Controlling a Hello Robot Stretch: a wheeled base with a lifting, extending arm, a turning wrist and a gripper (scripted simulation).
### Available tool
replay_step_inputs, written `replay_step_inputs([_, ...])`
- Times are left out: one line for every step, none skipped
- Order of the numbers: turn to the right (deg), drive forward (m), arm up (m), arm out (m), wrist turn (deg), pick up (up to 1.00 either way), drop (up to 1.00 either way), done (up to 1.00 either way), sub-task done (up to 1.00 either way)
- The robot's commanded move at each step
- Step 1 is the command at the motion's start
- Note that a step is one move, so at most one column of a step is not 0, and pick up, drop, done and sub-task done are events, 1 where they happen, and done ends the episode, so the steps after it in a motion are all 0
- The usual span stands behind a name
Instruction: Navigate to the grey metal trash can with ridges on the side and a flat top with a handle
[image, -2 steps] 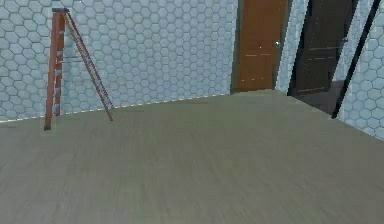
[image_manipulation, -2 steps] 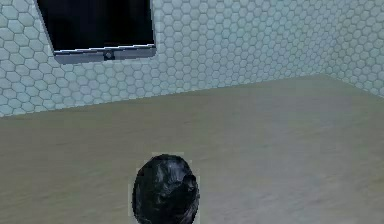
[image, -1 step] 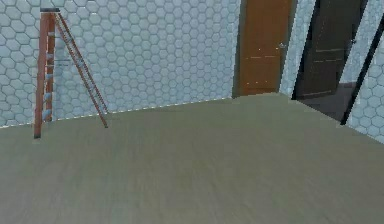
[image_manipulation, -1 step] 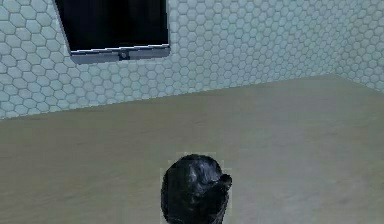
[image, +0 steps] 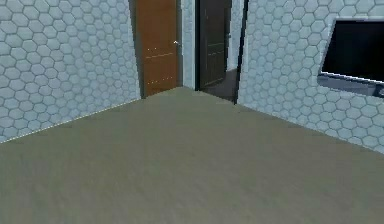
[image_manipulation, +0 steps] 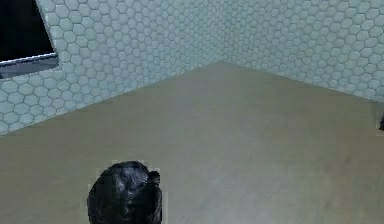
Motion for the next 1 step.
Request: replay_step_inputs([0.0,0.7,0.0,0.0,0.0,0.0,0.0,0.0,0.0])
